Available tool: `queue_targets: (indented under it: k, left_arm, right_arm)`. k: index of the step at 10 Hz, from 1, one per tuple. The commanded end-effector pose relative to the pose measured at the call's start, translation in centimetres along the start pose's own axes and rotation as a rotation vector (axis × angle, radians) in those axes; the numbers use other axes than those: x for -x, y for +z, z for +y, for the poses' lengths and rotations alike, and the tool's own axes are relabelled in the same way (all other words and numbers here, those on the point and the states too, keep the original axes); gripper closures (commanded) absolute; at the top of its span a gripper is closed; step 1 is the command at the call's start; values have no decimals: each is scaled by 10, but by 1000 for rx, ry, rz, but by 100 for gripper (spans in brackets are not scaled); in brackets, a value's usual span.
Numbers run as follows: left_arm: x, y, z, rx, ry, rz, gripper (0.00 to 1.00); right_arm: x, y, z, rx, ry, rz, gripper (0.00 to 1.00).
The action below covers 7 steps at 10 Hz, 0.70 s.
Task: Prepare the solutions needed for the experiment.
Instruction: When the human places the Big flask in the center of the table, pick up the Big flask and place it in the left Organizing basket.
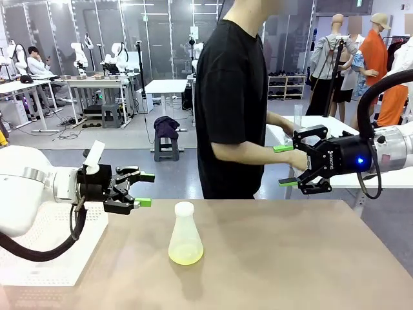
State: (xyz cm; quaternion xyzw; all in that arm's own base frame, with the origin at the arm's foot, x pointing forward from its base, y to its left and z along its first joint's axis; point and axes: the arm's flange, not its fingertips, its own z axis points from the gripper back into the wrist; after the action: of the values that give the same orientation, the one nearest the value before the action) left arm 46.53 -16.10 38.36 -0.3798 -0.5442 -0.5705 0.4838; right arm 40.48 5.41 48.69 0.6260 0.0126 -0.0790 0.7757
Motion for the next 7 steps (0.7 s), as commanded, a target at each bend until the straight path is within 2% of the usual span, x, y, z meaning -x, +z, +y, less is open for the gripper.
queue_targets:
  k: [1,2,6,7]
  left_arm:
    - [19,-7,9,-22,15,35,0]
    - [37,-11,15,12,57,58,0]
    - [81,-15,28,64,46,115,0]
    - [89,-18,31,82,72,93,0]
  right_arm:
    - [0,0,0,-3,1,2,19]
    - [0,0,0,-3,1,2,19]
    - [0,0,0,-3,1,2,19]
    - [0,0,0,-3,1,2,19]
